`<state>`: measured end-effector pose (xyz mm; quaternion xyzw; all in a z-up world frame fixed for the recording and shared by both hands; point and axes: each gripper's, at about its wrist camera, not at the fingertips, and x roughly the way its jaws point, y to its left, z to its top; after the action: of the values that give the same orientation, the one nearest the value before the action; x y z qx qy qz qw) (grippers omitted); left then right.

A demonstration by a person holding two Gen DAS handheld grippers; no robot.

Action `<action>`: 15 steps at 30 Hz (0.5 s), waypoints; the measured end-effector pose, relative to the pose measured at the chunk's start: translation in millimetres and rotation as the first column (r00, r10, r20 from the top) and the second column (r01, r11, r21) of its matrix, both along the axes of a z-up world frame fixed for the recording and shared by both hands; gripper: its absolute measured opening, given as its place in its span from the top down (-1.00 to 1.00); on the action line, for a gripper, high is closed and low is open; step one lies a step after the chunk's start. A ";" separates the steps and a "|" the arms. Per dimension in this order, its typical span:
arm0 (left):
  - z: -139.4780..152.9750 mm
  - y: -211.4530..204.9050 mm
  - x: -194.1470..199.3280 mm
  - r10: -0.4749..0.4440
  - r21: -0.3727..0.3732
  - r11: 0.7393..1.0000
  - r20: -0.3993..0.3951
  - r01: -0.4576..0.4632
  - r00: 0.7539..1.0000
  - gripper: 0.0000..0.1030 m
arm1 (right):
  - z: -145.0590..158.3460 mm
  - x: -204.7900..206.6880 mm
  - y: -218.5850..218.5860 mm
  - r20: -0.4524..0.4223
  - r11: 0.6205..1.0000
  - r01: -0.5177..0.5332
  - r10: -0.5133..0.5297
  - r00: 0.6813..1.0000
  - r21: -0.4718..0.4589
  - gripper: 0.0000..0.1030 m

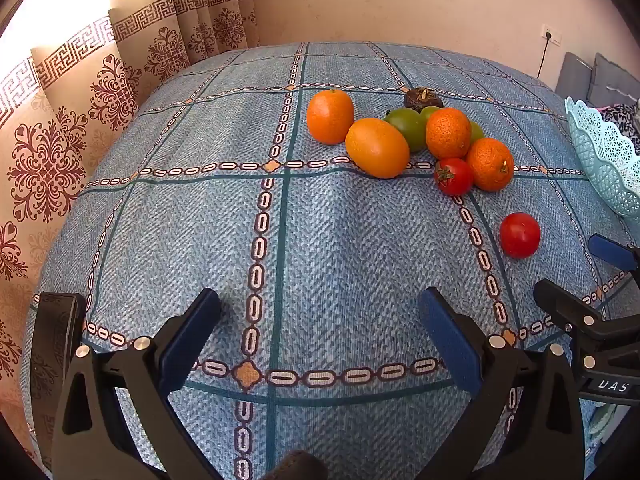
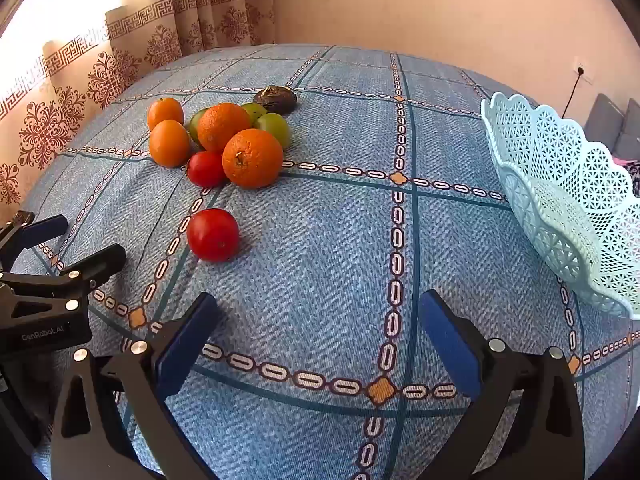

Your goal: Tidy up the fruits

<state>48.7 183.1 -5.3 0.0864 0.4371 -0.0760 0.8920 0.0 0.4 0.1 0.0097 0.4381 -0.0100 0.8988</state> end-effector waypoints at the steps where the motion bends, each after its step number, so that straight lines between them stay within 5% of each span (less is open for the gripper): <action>1: 0.1 0.0 0.0 0.000 0.002 1.000 0.001 0.000 1.000 -0.96 | 0.0 0.1 0.0 -0.001 1.000 0.000 0.000 1.000 0.000 -0.91; 15: 0.0 -0.4 -0.1 0.000 0.008 1.000 0.004 0.000 1.000 -0.96 | 0.1 0.0 0.2 0.000 1.000 0.000 0.000 1.000 0.002 -0.91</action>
<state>48.5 182.6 -5.3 0.0900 0.4356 -0.0742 0.8926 0.0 0.5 0.1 0.0103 0.4379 -0.0095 0.8989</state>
